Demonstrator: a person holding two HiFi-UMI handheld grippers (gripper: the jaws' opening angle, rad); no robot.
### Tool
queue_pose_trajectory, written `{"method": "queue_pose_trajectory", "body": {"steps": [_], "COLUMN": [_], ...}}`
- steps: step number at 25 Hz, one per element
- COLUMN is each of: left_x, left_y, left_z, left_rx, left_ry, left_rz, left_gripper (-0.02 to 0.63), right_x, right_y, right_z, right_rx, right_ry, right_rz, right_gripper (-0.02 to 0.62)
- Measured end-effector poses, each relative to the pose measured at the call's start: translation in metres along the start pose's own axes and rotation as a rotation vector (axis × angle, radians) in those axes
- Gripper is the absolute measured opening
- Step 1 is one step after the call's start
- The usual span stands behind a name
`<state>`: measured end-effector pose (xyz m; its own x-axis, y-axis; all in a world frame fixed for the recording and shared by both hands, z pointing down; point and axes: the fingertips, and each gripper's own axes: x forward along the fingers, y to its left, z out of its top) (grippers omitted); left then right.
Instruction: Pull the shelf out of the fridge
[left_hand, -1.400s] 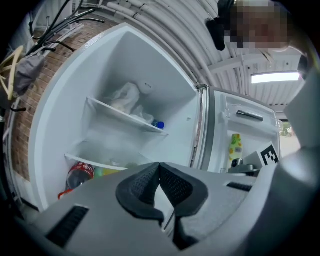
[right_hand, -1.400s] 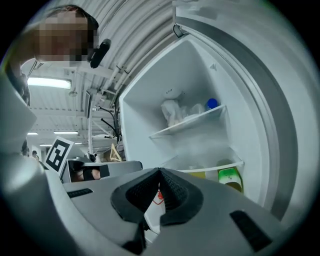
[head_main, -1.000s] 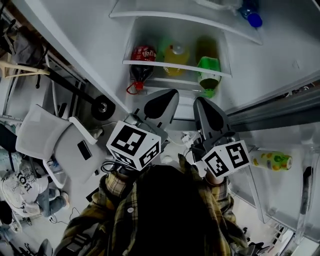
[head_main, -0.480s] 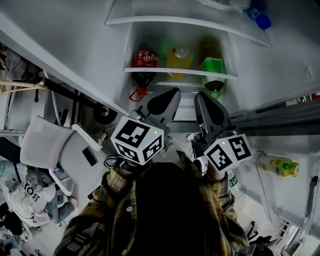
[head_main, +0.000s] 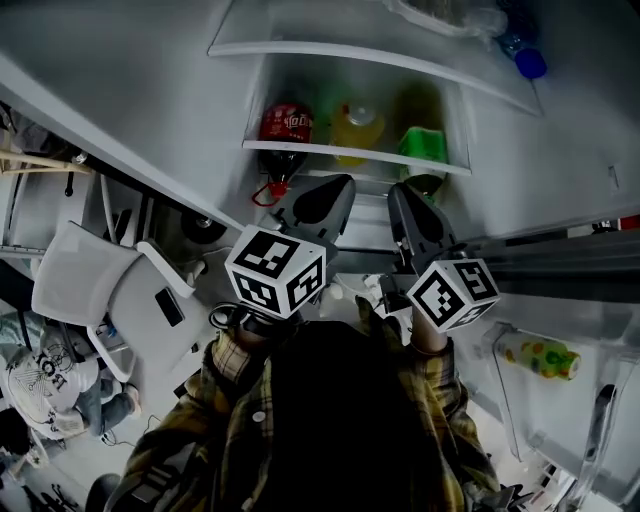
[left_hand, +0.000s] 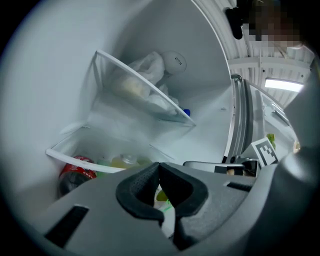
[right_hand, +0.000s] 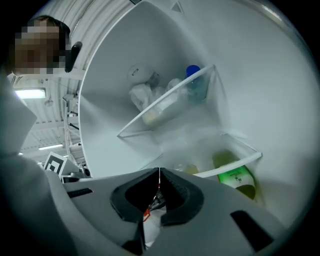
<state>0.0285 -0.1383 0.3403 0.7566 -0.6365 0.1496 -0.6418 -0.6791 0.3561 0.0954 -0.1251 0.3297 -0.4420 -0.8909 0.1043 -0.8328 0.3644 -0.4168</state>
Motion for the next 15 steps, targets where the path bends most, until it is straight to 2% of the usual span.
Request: {"method": "queue_pose_trajectory", "body": {"steps": [7, 15], "left_x": [0.005, 0.012], "left_y": [0.017, 0.028], "left_z": [-0.004, -0.011], "left_rx": [-0.056, -0.102], "left_ry": [0.003, 0.019], "left_rz": [0.046, 0.065], "left_gripper": [0.003, 0.005], "right_x": [0.012, 0.021], "right_y": [-0.017, -0.027], "right_z": [-0.006, -0.012], "right_rx": [0.074, 0.123], "right_ry": [0.018, 0.035], "right_rz": [0.001, 0.008], "right_gripper": [0.020, 0.021]}}
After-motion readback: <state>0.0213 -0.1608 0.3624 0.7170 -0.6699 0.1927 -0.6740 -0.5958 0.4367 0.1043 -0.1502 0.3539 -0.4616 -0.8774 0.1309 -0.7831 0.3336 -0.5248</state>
